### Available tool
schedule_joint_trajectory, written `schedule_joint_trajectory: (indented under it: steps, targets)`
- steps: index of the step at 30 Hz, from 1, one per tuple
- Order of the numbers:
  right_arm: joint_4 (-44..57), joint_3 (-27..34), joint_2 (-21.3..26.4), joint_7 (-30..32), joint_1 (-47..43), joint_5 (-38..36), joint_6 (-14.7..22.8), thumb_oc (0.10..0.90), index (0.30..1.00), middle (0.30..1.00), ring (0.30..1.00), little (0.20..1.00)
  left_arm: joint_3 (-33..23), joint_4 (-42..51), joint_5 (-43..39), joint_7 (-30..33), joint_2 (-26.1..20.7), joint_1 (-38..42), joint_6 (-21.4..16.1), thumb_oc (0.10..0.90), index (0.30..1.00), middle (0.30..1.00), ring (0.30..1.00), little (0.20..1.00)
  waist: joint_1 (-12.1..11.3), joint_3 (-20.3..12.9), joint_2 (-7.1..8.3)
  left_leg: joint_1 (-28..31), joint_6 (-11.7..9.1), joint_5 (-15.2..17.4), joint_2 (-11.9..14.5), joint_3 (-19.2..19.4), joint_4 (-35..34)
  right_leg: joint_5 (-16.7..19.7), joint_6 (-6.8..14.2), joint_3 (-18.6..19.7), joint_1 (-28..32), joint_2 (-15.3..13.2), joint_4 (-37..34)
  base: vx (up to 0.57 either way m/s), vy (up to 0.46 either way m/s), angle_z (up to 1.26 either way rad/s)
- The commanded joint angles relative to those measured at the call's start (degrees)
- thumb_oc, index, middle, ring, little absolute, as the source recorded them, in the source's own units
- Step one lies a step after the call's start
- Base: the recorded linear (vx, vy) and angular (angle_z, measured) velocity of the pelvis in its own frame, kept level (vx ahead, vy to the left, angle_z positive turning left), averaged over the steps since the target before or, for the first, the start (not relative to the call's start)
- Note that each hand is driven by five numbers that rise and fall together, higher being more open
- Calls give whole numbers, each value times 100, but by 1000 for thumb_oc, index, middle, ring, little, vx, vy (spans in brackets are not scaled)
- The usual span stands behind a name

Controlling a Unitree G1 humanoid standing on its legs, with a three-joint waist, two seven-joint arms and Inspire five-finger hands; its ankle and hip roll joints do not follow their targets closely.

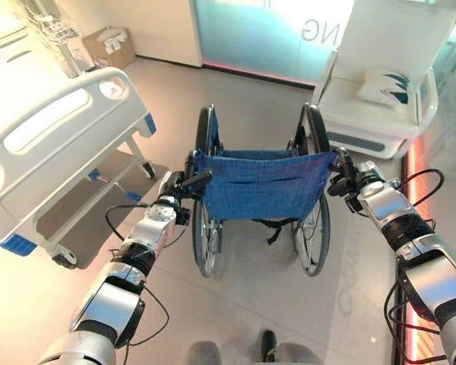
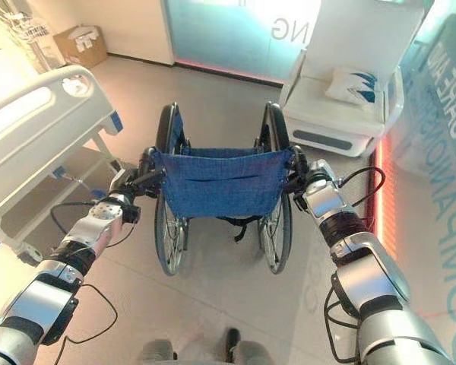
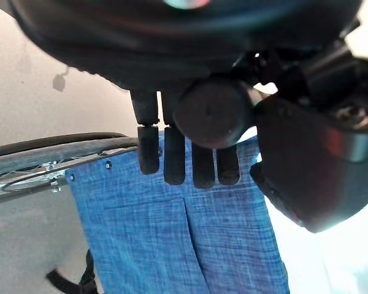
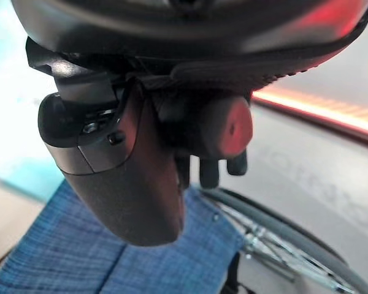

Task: Push the wheelchair next to the bed

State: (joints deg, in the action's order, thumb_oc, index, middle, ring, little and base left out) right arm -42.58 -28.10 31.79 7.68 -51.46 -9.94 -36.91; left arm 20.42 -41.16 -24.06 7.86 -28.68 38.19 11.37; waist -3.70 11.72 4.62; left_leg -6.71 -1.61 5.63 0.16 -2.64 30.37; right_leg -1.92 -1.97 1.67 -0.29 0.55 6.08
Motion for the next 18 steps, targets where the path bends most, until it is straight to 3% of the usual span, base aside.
schedule_joint_trajectory:
  steps: [1,2,5,8,11,15,16,18]
  targets:
    - [613,-705,108,-66,-384,355,553,400,300,300,300,300,270,25,133,-261,128,253,-316,400,300,300,300,300,147,92,-134,-304,-27,-1461,-205,372,-1574,294,142,-36,843,249,-360,633,134,-12]
    - [660,-722,72,-10,-376,357,495,400,300,300,300,300,293,71,144,-212,105,191,-325,400,300,300,300,300,17,99,-244,-590,-67,-1677,-333,355,-2192,210,128,172,1067,404,-424,674,149,-21]
    - [777,-758,157,-137,-424,328,521,400,300,300,300,300,315,265,37,-53,-90,165,-189,400,300,300,300,300,-248,40,-280,-931,-94,-1870,-587,296,-3343,13,118,594,1433,477,-549,437,150,-43]
    - [658,-767,217,-242,-461,302,660,400,300,300,300,300,318,211,-46,-24,-195,337,-113,400,300,300,300,300,-169,-100,-362,-697,15,-1677,-541,559,-3306,-262,155,546,1401,451,-395,342,244,-58]
    - [551,-737,130,-376,-355,261,710,400,300,300,300,300,344,100,-184,43,-182,372,-32,400,300,300,300,300,-159,-203,-345,-636,110,-1514,-555,467,-2855,-390,236,414,1421,330,-179,405,219,-33]
    - [235,-763,-182,-287,-321,293,847,400,300,300,300,300,376,-119,-45,42,-140,449,110,400,300,300,300,300,-265,-479,-207,-168,360,-1368,-625,477,-2994,74,559,-38,1436,-30,424,412,191,-35]
    - [144,-764,-329,-183,-306,361,958,400,300,300,300,300,421,-187,-16,85,-122,527,112,400,300,300,300,300,-294,-566,-197,-48,411,-1333,-609,533,-3033,373,712,-227,1303,-175,925,321,178,-45]
    - [144,-732,-390,-132,-221,538,1056,400,300,300,300,300,438,-239,35,102,-80,565,82,400,300,300,300,300,-258,-618,-252,86,452,-1289,-596,487,-3075,578,796,-271,1012,-173,1547,337,185,-44]
